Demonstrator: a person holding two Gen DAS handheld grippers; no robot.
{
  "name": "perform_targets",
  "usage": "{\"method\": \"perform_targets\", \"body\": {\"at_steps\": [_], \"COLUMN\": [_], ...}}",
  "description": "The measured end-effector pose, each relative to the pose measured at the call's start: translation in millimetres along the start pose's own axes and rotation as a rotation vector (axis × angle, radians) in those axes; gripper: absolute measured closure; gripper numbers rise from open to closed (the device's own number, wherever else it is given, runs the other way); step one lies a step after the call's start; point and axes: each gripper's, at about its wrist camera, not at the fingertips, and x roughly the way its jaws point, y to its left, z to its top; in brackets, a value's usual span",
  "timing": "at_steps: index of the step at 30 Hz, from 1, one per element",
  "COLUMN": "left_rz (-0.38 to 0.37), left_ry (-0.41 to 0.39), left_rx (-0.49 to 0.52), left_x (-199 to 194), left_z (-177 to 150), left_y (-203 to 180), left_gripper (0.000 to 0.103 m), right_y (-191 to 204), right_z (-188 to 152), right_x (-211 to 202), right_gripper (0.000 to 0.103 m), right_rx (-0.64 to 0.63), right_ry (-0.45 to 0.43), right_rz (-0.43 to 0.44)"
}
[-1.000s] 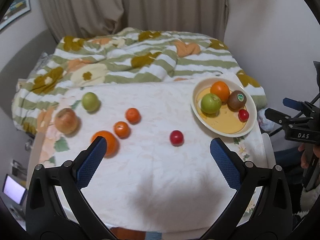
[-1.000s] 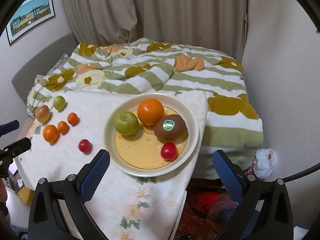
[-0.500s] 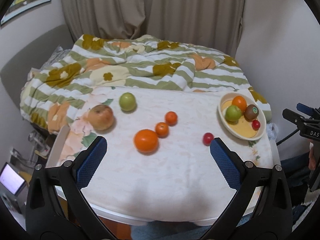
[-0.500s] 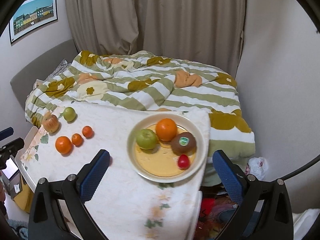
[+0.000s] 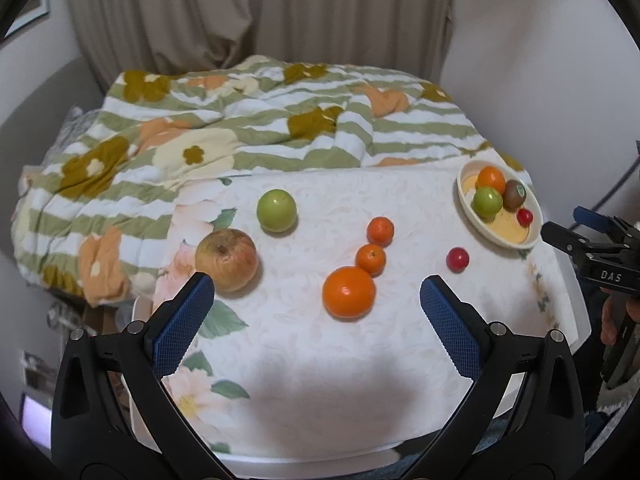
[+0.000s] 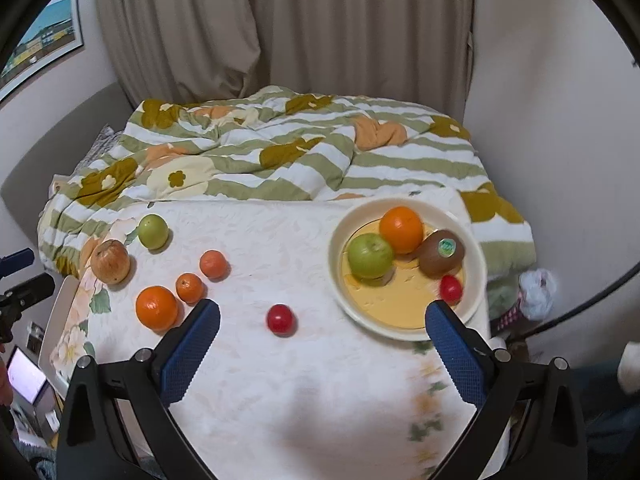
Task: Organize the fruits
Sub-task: 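Withdraw both tools from the plate back over the table, then grasp the large orange with the left tool while the right tool grasps the red tomato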
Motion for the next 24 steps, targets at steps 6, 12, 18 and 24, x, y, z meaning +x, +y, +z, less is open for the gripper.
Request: {"method": "perform_targets", "body": {"at_steps": [6, 12, 18, 24], "left_rz": [-0.083, -0.152, -0.22, -0.261], "left_ry": [0.058, 0.124, 0.184, 0.23], "left_rx": [0.084, 0.201, 0.248, 0.27], "left_x": [32, 70, 102, 132], "left_z": [5, 11, 4, -13], "left_y": [17, 24, 9, -15], "left_gripper": [0.0, 0.0, 0.0, 0.0], "right_y": [24, 40, 45, 41], "right_z": [-10, -19, -27, -35], "right_x": [20, 44, 68, 92], "right_gripper": [0.001, 0.001, 0.001, 0.011], "right_rx": [0.082, 0.125, 0.136, 0.12], "right_ry": [0.009, 0.024, 0.06, 0.114], "right_rz": [-0.047, -0.093, -0.13, -0.136]}}
